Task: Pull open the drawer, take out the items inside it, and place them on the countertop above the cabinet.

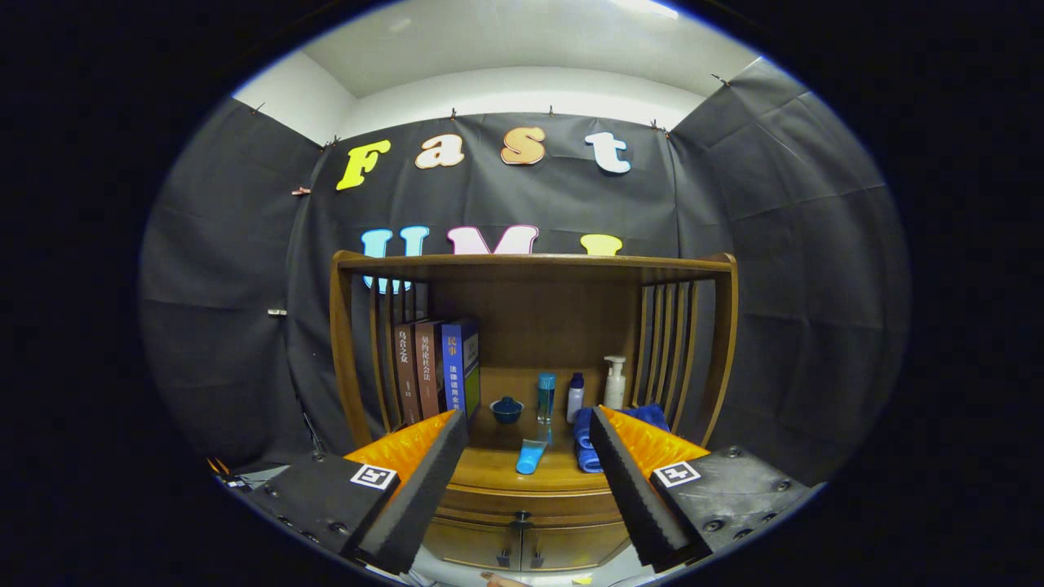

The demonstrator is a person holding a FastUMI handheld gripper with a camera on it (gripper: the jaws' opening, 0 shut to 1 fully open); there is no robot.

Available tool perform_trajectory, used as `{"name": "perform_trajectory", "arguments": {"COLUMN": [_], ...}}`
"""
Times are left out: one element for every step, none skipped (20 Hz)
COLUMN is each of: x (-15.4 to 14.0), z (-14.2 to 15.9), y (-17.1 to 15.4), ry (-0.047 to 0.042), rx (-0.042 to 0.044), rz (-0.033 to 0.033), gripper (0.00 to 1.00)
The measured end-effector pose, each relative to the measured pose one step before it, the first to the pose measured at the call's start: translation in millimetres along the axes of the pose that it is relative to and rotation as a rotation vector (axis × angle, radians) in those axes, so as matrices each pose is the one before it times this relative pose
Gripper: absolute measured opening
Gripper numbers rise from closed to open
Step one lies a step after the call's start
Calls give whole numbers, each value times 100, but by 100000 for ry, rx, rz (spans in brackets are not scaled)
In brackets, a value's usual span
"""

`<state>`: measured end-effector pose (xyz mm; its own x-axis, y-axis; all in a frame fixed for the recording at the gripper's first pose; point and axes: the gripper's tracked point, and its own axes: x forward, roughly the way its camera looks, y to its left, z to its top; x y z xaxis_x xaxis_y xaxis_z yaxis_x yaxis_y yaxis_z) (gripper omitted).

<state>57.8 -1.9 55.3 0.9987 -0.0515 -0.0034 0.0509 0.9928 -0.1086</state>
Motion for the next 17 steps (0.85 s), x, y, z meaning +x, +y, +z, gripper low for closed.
{"name": "perform_trajectory", "arguments": {"x": [52, 18, -16, -2, -4, 30, -7, 44, 3, 15, 0, -35, 12, -11, -2, -5, -11], "z": [-89, -119, -139, -86, 32, 41, -2, -10, -22, 2, -61, -32, -8, 17, -38, 38, -22], "y": [-54, -15, -5, 15, 6, 3, -21, 14, -8, -52, -7, -12, 23, 37, 30, 40, 39], "ry": [248, 332, 366, 259, 34, -72, -152, -116, -57, 38, 188, 162, 83, -8, -63, -40, -64], "rx": [-237, -230, -170, -61, 4, -25, -13, 12, 77, 62, 57, 39, -21, -28, -63, -102, -26], "rz": [-321, -161, 35, 37, 60, 94, 66, 42, 21, -18, 19, 36, 105, 104, 96, 156, 107], "gripper": [99, 99, 99, 99, 99, 99, 99, 99, 99, 99, 99, 99, 99, 99, 99, 99, 99]}}
